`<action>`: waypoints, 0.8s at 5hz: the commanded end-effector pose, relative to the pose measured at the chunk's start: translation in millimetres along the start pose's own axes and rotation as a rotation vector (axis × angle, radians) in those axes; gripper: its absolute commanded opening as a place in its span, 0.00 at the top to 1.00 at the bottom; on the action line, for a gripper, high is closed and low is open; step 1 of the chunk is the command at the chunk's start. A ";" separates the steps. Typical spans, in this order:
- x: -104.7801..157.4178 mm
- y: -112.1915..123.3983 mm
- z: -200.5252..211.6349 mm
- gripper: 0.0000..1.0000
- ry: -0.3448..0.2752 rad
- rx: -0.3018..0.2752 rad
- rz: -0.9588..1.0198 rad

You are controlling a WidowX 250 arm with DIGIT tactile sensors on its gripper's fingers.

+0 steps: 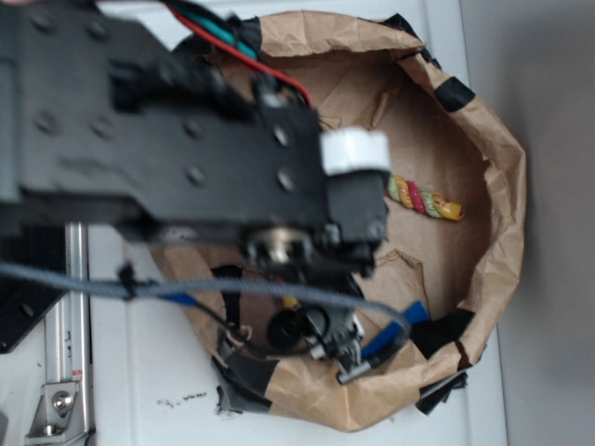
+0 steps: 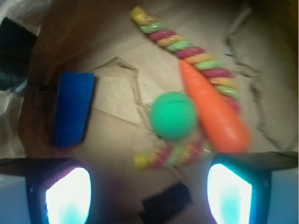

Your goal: Grab the blue sponge.

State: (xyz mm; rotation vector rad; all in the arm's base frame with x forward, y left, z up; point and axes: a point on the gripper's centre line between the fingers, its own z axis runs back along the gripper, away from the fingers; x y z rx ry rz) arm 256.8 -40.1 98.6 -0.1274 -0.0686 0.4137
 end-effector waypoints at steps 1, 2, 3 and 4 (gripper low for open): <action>40.2 -17.1 -13.3 0.00 -0.131 0.012 -0.079; 48.8 -10.7 -15.0 0.00 -0.196 -0.092 -0.144; 54.1 -10.6 -17.4 0.00 -0.216 -0.102 -0.153; 57.5 6.1 -13.2 0.00 -0.284 -0.112 -0.201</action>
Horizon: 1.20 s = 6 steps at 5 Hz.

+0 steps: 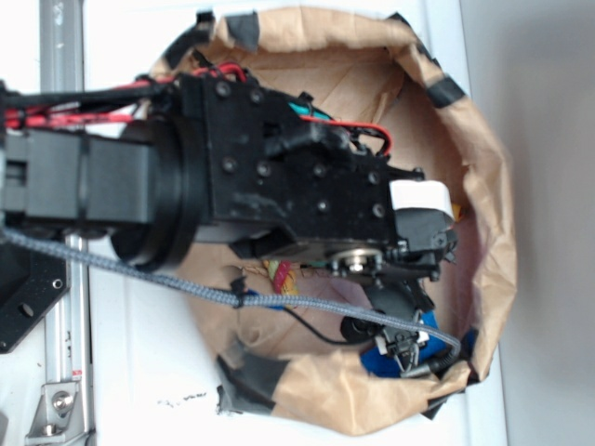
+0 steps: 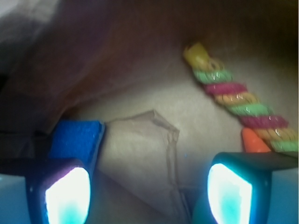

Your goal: Grab the blue sponge.

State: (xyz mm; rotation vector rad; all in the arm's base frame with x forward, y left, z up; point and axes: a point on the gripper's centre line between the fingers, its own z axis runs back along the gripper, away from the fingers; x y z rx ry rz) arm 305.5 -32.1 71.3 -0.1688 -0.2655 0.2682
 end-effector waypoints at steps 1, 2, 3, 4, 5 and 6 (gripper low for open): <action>12.1 14.6 11.0 0.00 -0.113 0.019 -0.152; 5.9 2.5 1.8 0.00 -0.106 0.002 -0.224; 1.9 -17.5 -2.7 0.00 -0.108 -0.013 -0.292; -2.4 -34.3 -10.7 0.00 -0.088 -0.047 -0.320; 2.5 -40.3 -4.9 0.00 -0.114 -0.089 -0.275; 7.2 -43.7 -16.0 0.00 -0.109 -0.085 -0.283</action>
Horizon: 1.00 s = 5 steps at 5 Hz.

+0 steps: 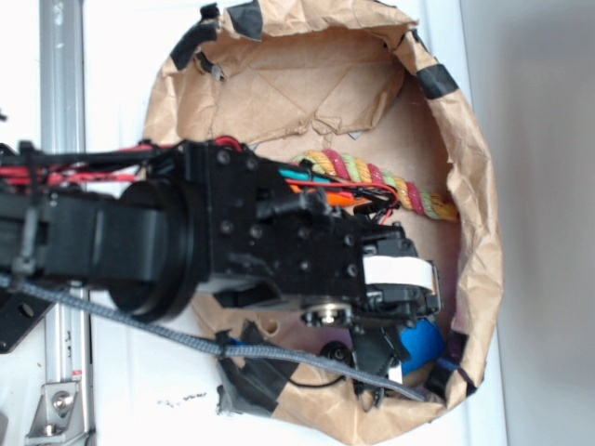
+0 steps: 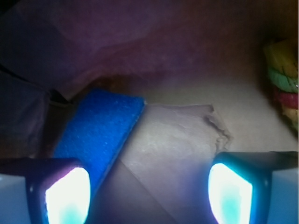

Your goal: Grab the blue sponge.

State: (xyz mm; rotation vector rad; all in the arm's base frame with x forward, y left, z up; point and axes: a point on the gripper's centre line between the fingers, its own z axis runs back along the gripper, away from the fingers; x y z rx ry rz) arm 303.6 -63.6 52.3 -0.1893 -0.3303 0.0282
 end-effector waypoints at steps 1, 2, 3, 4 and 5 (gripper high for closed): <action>28.2 -18.6 -3.0 0.00 -0.079 -0.053 -0.061; 32.9 -39.9 -5.1 0.00 -0.115 -0.139 -0.088; 34.0 -49.4 5.4 0.00 -0.153 -0.183 -0.084; 30.7 -51.0 5.3 0.00 -0.161 -0.188 -0.096; 23.2 -48.4 -8.6 0.00 -0.099 -0.090 -0.191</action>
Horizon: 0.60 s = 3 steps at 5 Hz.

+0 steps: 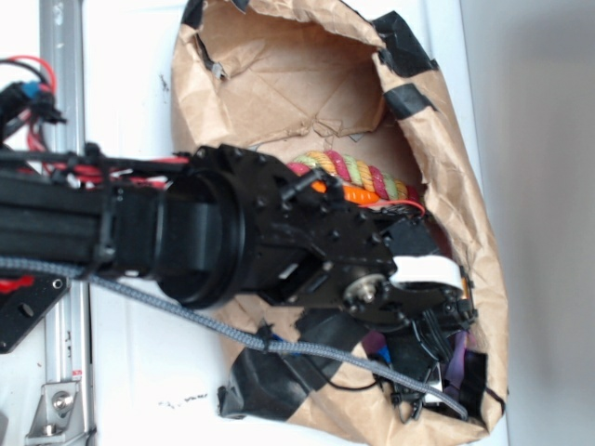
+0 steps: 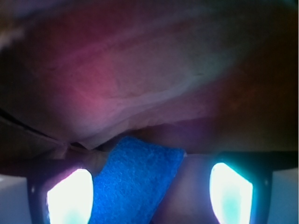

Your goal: Grab the blue sponge.

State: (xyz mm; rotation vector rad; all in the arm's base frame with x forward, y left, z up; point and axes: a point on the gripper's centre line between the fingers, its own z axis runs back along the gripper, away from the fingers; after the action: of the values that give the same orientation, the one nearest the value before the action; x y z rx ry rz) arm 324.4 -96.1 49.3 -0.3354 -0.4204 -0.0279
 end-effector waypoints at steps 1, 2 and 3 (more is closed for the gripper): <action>-8.1 1.4 -5.9 0.00 0.073 0.197 -0.185; -33.8 39.1 2.6 0.00 0.113 0.278 -0.158; -32.6 56.1 38.5 0.00 0.064 0.315 -0.151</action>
State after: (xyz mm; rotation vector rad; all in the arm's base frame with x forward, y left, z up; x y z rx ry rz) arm 280.3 -36.6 43.1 -0.0018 -0.3549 -0.1157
